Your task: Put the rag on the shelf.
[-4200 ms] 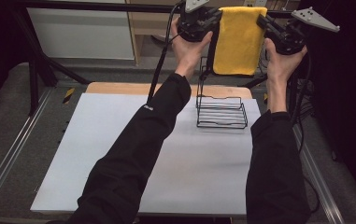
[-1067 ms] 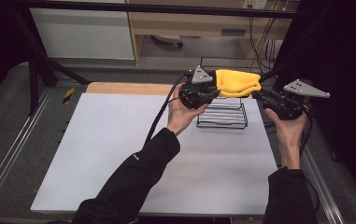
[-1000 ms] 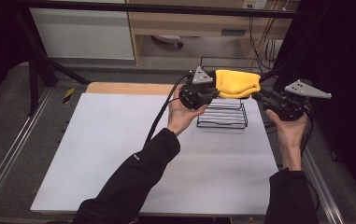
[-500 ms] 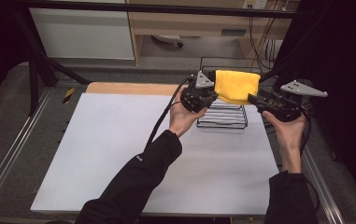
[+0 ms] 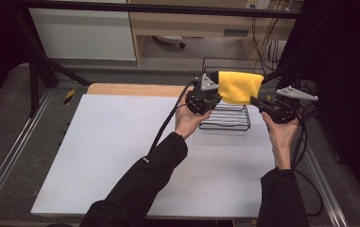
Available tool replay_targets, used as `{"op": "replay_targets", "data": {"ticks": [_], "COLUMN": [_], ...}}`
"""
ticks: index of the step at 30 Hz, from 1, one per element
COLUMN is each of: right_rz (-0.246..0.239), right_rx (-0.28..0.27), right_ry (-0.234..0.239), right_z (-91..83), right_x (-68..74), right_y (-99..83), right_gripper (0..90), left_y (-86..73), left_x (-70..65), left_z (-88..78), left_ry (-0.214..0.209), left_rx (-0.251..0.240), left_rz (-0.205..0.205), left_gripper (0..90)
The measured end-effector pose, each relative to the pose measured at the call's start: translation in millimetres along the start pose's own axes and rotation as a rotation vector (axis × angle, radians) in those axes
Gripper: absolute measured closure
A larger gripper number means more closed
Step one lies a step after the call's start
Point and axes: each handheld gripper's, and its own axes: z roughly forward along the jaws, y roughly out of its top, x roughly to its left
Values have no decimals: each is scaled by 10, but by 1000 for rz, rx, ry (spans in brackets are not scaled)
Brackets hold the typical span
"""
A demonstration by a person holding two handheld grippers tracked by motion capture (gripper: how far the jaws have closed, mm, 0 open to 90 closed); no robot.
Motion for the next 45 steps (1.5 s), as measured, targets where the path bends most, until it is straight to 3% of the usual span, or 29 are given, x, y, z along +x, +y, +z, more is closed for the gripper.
{"op": "replay_targets", "data": {"ticks": [4,9,14,18,21,27,33,38,45], "right_rz": [-16,-14,-31,-4,4,14,21,32,18], "right_rx": [1,-19,-33,-40,-25,-6,29,61,88], "right_ry": [-15,17,26,39,54,84,133,168,207], "right_z": [21,-25,-124,-194,-213,-236,-210,-163,-102], "right_x": [-3,-1,67,127,184,318,469,602,779], "right_y": [-11,-39,-29,-25,-39,-114,-214,-328,-511], "right_gripper": [794,713,530,365,291,181,87,60,42], "left_y": [-39,-109,-202,-309,-414,-688,-1008,-1286,-1725], "left_x": [25,72,112,167,233,381,537,661,774], "left_z": [-11,-129,-291,-428,-536,-805,-1138,-1426,-1782], "left_ry": [-9,-17,-31,-44,-50,-53,-23,-6,28], "left_rx": [4,0,19,36,43,53,65,61,104], "left_rz": [-17,-23,-25,-39,-65,-101,-130,-169,-192], "left_gripper": [839,705,560,444,384,265,159,108,67]}}
